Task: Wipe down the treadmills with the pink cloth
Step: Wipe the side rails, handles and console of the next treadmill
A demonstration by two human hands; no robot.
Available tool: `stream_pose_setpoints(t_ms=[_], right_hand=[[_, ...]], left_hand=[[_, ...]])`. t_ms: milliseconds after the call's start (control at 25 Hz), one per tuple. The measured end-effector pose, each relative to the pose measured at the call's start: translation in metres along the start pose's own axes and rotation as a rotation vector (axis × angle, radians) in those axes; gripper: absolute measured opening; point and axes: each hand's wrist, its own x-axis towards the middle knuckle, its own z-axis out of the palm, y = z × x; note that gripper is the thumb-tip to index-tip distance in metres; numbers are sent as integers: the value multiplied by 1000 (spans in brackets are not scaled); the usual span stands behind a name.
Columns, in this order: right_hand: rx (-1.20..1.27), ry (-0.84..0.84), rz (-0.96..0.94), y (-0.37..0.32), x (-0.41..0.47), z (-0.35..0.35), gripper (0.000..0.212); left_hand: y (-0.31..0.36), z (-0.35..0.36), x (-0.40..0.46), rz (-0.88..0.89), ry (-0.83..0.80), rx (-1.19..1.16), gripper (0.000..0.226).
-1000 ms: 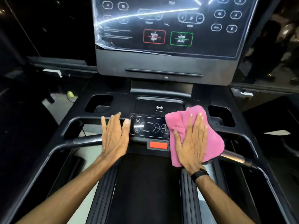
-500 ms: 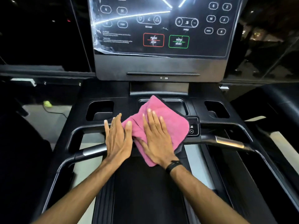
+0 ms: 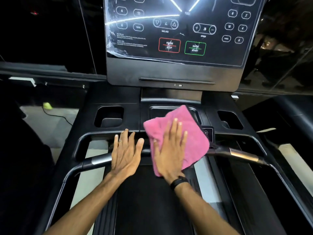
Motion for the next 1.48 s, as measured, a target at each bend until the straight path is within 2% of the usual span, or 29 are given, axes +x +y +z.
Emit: stream_pose_setpoints(t_ms=[80, 160, 200, 280, 320, 360, 480, 560, 600, 680, 800, 840, 920, 1000, 1040, 1120, 1200, 1280, 1360, 1480], right_hand=[[-30, -18, -214, 2, -13, 2, 72], [-54, -9, -245, 41, -11, -3, 73], [-67, 17, -138, 60, -7, -5, 73], [-37, 84, 202, 71, 23, -11, 73], [-5, 76, 307, 57, 40, -12, 73], [17, 55, 286, 33, 49, -13, 73], [-15, -21, -233, -17, 17, -1, 71], [-39, -48, -366, 5, -11, 2, 71], [-41, -40, -334, 26, -16, 1, 72], [-56, 12, -152, 59, -7, -3, 71], [-48, 87, 70, 52, 17, -3, 70], [-34, 82, 48, 37, 17, -3, 70], [-25, 31, -145, 14, 8, 0, 69], [-67, -18, -334, 26, -8, -1, 70], [-76, -12, -359, 44, -9, -3, 68], [-65, 41, -219, 84, -8, -6, 68], [-27, 70, 38, 110, 2, -10, 69], [13, 78, 225, 104, 13, -8, 70], [50, 89, 231, 72, 12, -3, 70], [13, 96, 20, 23, -3, 6, 67]], left_hand=[[0, 1, -1, 28, -3, 35, 114], [-1, -1, -2, 38, -12, 53, 112], [-1, -2, -3, 34, -16, 52, 112], [0, -3, -1, 27, -2, 60, 111], [1, -2, -1, 29, -3, 77, 110], [3, -1, -1, 31, -3, 90, 110], [1, -2, -1, 65, -6, 84, 108], [-1, -4, -1, 98, -15, 113, 106], [-1, -4, -2, 102, -31, 139, 108], [-1, -3, -1, 78, -26, 147, 111], [1, -2, -1, 54, -11, 148, 110], [1, -1, 0, 55, -7, 151, 110], [-1, 0, 1, 63, -10, 139, 110], [-2, -1, -1, 80, -16, 115, 110], [-2, -4, -2, 88, -19, 104, 110], [-2, -7, -5, 97, -40, 70, 112], [-3, -7, -5, 92, -41, 33, 112], [-3, -8, -4, 81, -57, -9, 113], [-3, -9, -4, 58, -58, -77, 112], [-1, -10, -4, 28, -17, -151, 108]])
